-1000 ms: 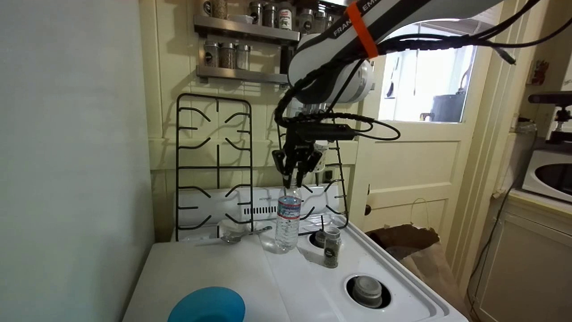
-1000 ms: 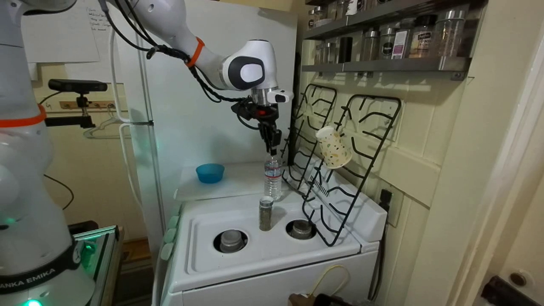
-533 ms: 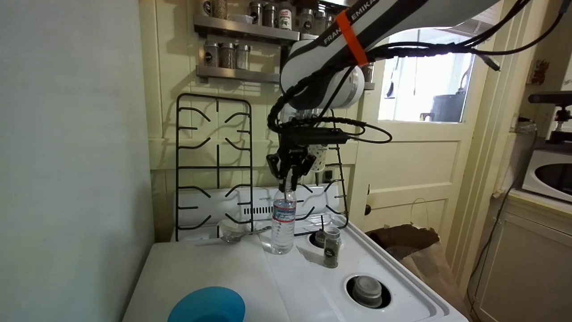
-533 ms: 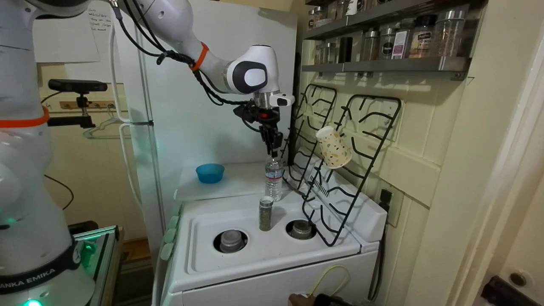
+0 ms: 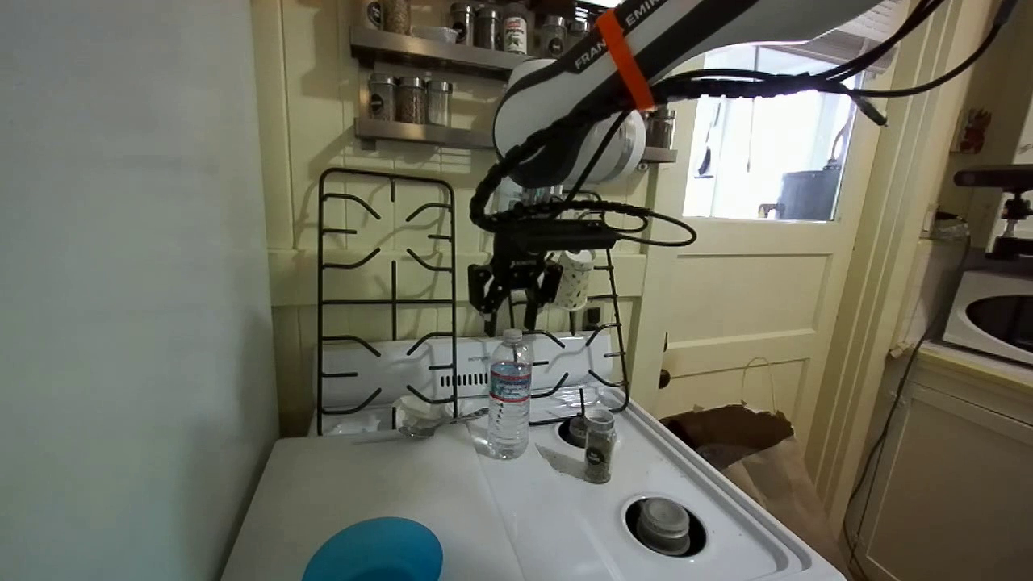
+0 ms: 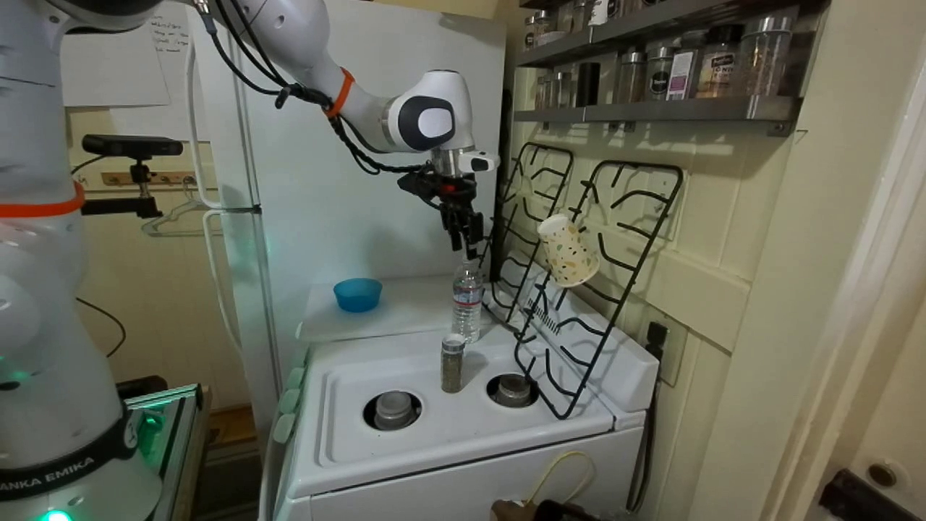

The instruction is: Take the bottle out of the blue bowl

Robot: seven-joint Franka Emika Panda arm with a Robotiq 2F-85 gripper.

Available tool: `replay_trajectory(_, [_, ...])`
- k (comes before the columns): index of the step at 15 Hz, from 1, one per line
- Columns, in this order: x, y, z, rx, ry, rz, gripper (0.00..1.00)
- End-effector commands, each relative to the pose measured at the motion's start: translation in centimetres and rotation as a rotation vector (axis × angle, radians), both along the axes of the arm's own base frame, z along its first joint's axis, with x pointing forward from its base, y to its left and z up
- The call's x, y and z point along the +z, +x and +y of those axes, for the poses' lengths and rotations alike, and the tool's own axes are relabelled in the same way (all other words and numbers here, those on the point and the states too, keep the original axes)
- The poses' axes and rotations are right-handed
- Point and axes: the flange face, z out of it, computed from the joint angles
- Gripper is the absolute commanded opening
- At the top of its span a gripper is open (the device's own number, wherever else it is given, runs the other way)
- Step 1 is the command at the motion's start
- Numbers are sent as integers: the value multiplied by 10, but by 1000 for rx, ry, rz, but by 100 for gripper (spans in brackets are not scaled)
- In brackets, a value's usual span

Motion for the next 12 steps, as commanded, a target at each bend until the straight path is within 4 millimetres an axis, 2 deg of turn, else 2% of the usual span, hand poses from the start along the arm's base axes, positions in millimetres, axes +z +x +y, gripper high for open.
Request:
replay_trajectory(1, [36,-19,20,27,-11,2,99])
replay_trajectory(3, [54,-31,35,74,7,11,100])
replay_trajectory(6, [73,-55,59,254,3,48,100])
replay_trajectory(7, [64,-39,51,170,1,15,100])
replay_trajectory(9, [76,-50,62,226,-2,22,100])
replay_trajectory(12, [76,-51,62,243,-5,22,100])
